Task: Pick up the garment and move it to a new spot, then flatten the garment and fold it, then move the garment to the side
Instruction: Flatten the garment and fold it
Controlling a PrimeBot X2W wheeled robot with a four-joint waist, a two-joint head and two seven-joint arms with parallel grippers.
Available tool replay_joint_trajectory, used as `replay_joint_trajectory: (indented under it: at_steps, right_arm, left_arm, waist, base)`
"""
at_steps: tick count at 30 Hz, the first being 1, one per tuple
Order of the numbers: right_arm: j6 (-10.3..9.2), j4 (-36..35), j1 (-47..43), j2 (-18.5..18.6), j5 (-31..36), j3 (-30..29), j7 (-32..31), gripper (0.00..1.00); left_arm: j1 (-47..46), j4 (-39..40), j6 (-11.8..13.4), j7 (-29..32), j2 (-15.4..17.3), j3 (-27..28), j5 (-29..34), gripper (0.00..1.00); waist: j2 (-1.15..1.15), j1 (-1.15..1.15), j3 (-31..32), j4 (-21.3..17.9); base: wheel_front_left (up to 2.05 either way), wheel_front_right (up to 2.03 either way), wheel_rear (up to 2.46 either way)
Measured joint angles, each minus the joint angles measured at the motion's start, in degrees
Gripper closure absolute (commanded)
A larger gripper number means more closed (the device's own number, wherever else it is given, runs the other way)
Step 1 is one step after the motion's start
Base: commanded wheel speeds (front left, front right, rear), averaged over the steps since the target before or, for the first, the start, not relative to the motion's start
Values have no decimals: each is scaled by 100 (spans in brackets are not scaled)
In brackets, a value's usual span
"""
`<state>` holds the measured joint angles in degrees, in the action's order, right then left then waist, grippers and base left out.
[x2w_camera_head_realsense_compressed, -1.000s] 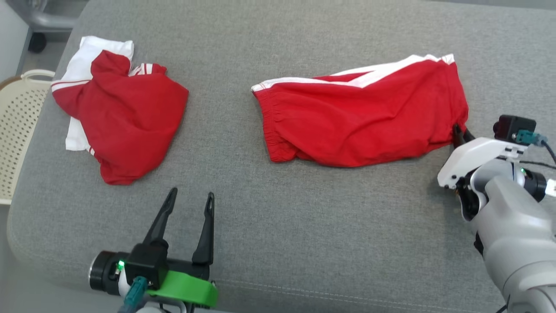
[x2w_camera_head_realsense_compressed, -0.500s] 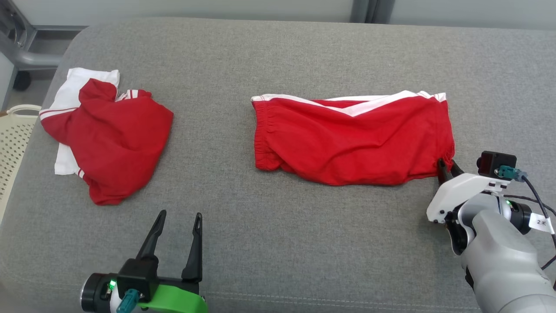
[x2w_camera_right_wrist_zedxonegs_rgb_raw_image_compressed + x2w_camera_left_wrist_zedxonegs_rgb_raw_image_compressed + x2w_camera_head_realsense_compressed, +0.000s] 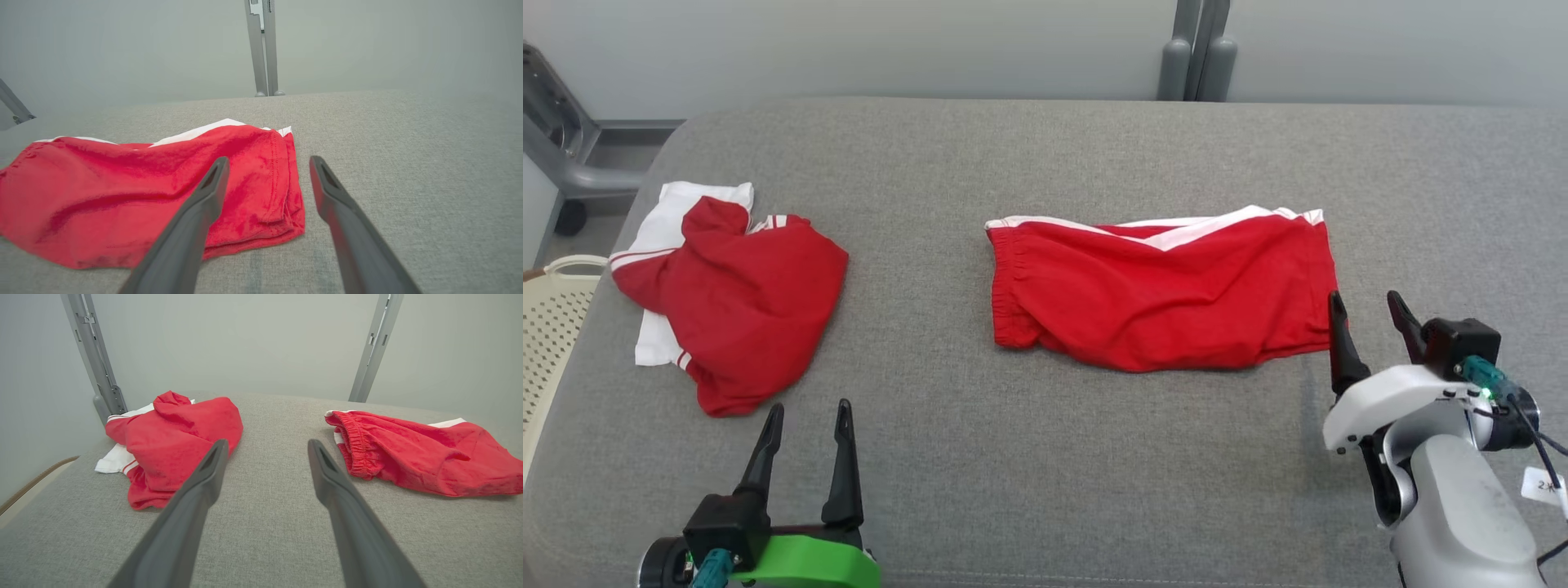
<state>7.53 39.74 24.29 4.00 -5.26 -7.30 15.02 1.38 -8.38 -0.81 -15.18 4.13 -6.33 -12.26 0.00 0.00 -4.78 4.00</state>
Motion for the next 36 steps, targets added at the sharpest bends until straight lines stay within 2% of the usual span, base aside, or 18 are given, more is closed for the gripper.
replay_joint_trajectory:
  at_steps: [7, 13, 18, 22, 29, 36]
  right_arm:
    - [1, -1633, -995, -116, 283, 344, 2, 0]
    - [0, -2336, -1505, -111, 235, 569, 2, 0]
    - [0, -2539, -1761, -121, 311, 641, 2, 0]
    - [0, -2518, -1900, -116, 160, 602, 2, 0]
    - [0, -2152, -1931, -119, 151, 400, 2, 0]
    - [0, -1859, -1896, -115, 166, 254, -5, 0]
  left_arm:
    - [37, -110, -27, 0, -21, 198, -237, 0]
    - [38, -86, -53, 1, -5, 332, -223, 0]
    - [87, -43, -57, 0, -23, 469, -238, 0]
    - [154, -319, -175, 0, -20, 434, -199, 0]
    - [154, -849, -230, 93, 98, 366, -172, 0]
    - [146, -911, -223, 90, 105, 369, -224, 0]
  waist:
    - [0, 0, 328, -154]
    - [0, 0, 473, -419]
    - [0, 0, 547, -612]
    - [0, 0, 573, -702]
    - [0, 0, 565, -748]
    - [0, 0, 570, -692]
  base:
    - [0, 0, 0]
    - [0, 0, 0]
    - [0, 0, 0]
    - [0, 0, 0]
    - [0, 0, 0]
    - [0, 0, 0]
